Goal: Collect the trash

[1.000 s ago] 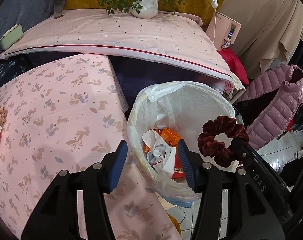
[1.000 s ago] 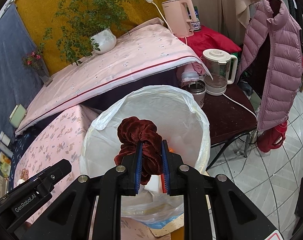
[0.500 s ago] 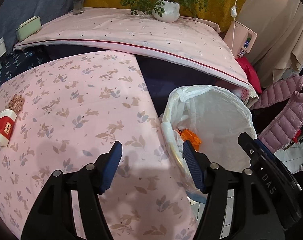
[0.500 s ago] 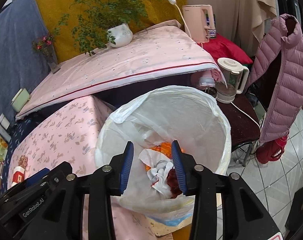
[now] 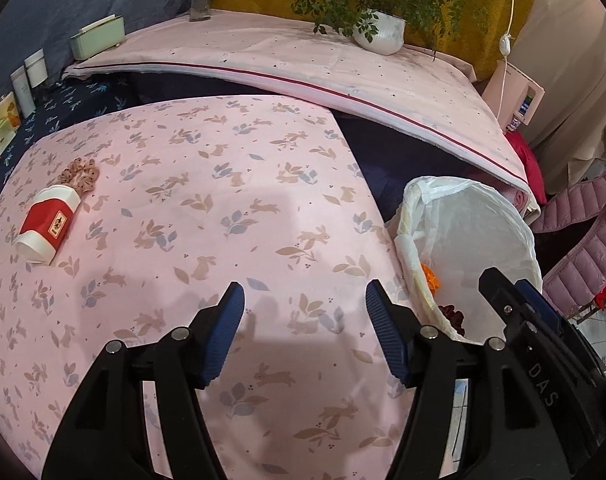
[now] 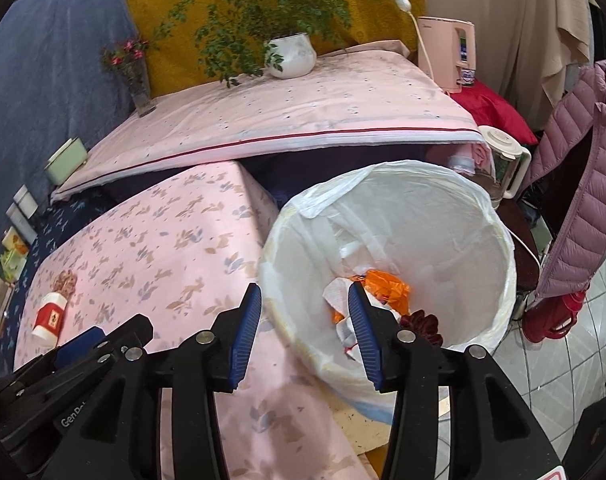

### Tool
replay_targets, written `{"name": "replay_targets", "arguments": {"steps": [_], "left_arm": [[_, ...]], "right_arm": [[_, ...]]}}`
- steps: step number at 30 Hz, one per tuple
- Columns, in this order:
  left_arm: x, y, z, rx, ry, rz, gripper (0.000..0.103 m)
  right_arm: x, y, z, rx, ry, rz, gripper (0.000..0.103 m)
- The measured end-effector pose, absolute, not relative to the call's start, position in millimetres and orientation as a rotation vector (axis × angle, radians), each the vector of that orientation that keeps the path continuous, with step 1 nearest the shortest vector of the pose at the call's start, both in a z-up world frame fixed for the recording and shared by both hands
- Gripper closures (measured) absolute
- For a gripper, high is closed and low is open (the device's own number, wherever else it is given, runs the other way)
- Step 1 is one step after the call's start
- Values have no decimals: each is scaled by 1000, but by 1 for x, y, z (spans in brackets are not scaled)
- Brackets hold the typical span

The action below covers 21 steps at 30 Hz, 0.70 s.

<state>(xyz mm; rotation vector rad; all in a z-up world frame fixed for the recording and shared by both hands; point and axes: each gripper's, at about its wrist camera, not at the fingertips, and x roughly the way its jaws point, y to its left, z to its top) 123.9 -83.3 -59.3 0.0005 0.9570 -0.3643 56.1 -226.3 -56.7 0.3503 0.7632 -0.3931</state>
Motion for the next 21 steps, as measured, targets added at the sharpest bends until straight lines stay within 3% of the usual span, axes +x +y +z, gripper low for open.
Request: {"name": "replay_targets", "arguments": {"steps": [21], "left_arm": [[127, 13, -70, -101, 964, -212, 39]], "right_arm": [[74, -142, -56, 230, 803, -279, 47]]}}
